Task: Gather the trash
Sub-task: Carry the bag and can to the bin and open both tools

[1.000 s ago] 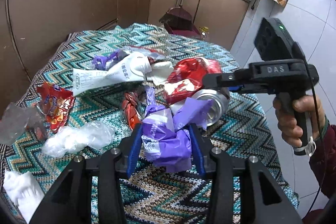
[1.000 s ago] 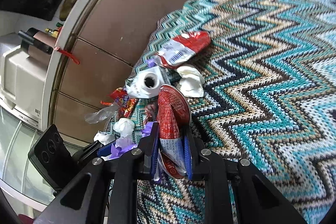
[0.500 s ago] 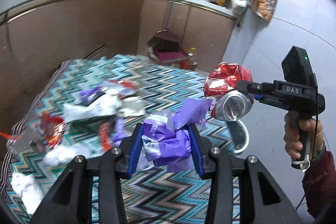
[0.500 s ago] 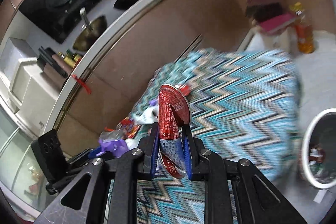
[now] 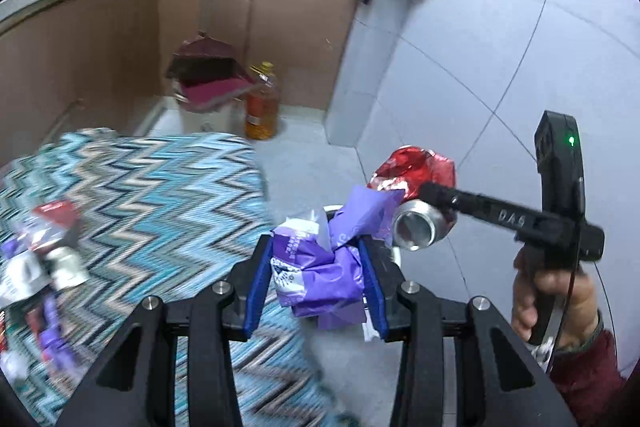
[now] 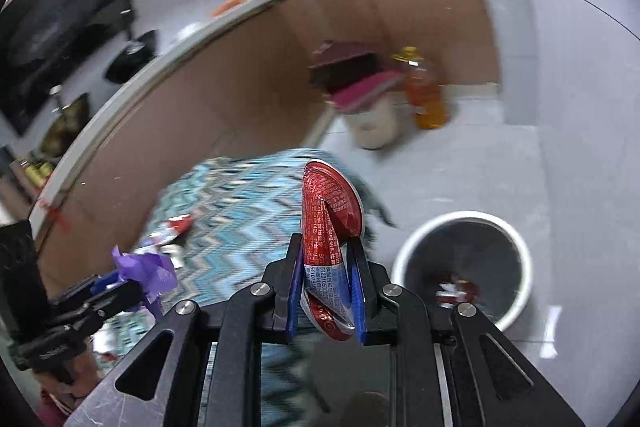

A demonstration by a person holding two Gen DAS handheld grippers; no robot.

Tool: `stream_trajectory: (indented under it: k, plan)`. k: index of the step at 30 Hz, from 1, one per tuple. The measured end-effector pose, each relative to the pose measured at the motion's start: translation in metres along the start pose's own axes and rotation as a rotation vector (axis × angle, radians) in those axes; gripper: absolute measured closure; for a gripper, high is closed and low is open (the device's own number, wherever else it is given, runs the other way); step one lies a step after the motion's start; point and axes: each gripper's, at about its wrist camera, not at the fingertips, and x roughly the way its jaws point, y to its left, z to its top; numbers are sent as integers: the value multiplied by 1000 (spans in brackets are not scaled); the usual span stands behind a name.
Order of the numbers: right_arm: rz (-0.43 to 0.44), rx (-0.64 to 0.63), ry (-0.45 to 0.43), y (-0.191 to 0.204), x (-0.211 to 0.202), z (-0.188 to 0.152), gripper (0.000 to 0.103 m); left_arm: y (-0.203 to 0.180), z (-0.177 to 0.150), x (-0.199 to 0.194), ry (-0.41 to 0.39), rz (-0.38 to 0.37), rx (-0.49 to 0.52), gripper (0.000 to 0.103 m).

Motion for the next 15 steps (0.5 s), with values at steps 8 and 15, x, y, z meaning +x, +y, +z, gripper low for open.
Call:
stream_trajectory:
  k: [8,15]
  plan:
    - [-137,79,13,-67,30,9,82,-43,31,99,88,-7,-9,59]
    - [-189,119,18,-106,56,22,58,-50,45,151,124,-14,-79,56]
